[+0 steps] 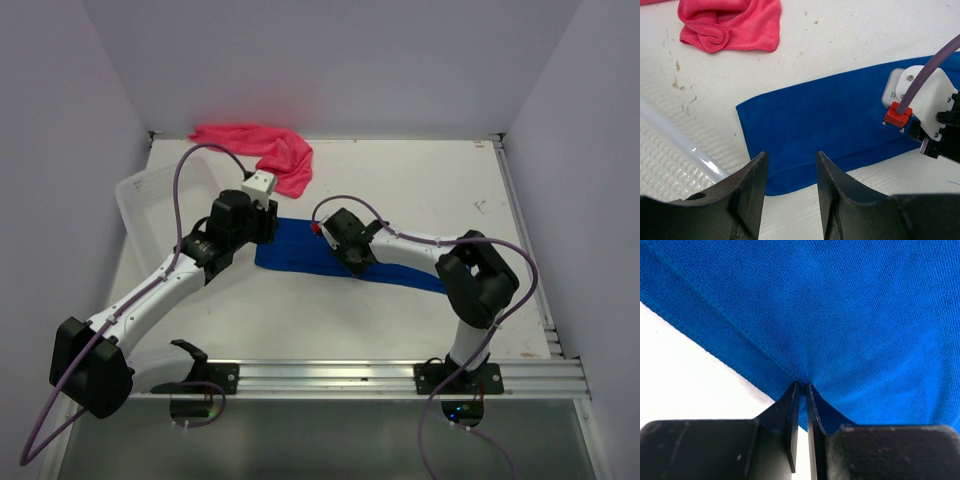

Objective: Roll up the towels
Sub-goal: Fold the towel

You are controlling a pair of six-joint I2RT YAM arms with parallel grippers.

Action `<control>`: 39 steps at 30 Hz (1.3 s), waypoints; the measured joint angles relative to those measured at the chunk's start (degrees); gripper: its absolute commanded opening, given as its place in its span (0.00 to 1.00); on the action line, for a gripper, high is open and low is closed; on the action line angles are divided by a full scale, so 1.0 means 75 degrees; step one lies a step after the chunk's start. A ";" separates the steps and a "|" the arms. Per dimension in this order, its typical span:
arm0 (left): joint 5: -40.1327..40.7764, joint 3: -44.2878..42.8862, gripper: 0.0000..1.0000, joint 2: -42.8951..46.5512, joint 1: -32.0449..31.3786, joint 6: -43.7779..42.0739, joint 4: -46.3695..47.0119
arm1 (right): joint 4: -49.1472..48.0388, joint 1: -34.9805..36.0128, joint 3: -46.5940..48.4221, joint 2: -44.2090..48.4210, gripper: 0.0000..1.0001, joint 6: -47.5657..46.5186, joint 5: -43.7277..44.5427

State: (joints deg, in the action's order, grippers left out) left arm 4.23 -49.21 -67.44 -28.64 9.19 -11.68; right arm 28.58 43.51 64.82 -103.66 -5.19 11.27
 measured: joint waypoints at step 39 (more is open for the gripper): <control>-0.0198 0.0003 0.48 0.0009 0.0000 0.0000 0.0000 | 0.0329 0.0000 0.0358 -0.0105 0.22 0.0140 -0.0047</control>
State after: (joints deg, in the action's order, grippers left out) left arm 2.74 -49.19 -67.37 -28.64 9.19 -11.68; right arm 31.05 43.51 67.51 -104.44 -4.14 10.92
